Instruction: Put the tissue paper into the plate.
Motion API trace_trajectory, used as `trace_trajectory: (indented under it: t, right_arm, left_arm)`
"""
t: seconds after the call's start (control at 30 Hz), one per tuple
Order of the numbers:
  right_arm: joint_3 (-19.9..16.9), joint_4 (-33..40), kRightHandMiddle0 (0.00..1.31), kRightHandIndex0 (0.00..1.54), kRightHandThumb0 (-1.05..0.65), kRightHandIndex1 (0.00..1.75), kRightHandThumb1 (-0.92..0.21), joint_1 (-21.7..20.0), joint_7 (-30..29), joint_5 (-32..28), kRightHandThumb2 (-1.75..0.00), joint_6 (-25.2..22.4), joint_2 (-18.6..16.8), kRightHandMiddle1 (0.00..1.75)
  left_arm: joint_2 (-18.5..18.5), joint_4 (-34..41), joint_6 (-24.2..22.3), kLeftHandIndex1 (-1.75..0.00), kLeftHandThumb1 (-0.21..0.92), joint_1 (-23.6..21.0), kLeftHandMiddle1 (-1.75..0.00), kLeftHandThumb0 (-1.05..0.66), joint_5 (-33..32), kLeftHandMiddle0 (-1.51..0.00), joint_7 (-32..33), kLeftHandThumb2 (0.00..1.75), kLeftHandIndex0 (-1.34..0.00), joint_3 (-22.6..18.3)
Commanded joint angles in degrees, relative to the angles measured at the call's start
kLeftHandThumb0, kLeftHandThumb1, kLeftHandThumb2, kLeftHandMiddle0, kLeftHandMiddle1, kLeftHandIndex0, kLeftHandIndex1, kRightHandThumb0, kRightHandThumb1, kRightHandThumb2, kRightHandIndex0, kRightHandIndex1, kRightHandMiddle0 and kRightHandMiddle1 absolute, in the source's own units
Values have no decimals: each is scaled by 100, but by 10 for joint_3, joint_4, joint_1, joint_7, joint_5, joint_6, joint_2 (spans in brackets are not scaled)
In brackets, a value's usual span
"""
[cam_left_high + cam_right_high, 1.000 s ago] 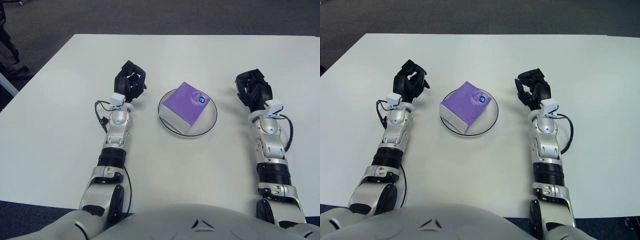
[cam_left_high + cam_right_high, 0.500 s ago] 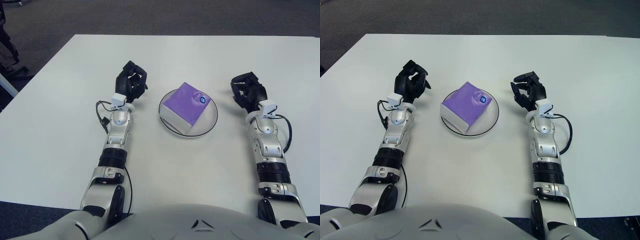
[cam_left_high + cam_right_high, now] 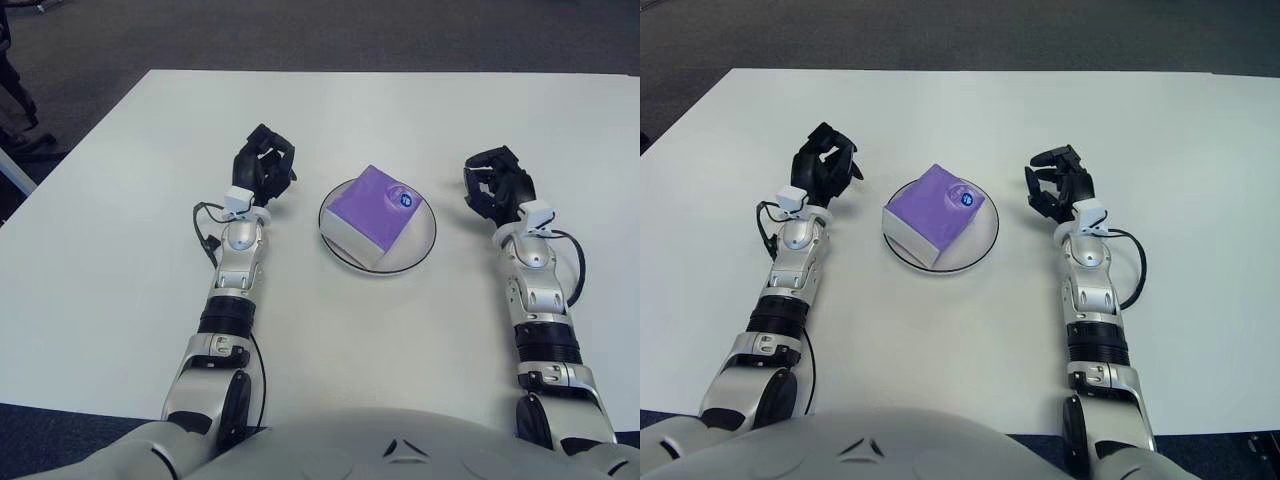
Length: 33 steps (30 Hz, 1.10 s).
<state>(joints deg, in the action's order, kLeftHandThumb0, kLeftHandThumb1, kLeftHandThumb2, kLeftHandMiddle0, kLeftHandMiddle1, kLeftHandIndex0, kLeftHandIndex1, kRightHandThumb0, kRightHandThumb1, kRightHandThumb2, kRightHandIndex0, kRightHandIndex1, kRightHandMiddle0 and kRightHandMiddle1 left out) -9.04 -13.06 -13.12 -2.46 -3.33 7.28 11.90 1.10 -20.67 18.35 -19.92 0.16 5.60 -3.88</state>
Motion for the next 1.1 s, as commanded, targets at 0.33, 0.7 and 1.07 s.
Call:
trace_trajectory:
  t: [0.33, 0.7, 1.07]
  right_arm:
    - [1, -76, 30, 53, -1, 150, -61, 59, -16, 3, -85, 38, -39, 167]
    - [-2, -99, 31, 55, -1, 152, -58, 50, -20, 1, -90, 55, -38, 166]
    - [0, -109, 31, 55, -1, 152, -57, 47, -21, 5, -91, 53, -35, 166]
  left_arm:
    - [1, -59, -22, -175, 92, 63, -175, -31, -8, -89, -5, 37, -64, -10]
    - [1, -67, -34, -175, 92, 59, -175, -32, -12, -89, -5, 38, -64, -12]
    - [-1, -74, -40, -175, 92, 55, -175, -32, -13, -90, -6, 39, -65, -13]
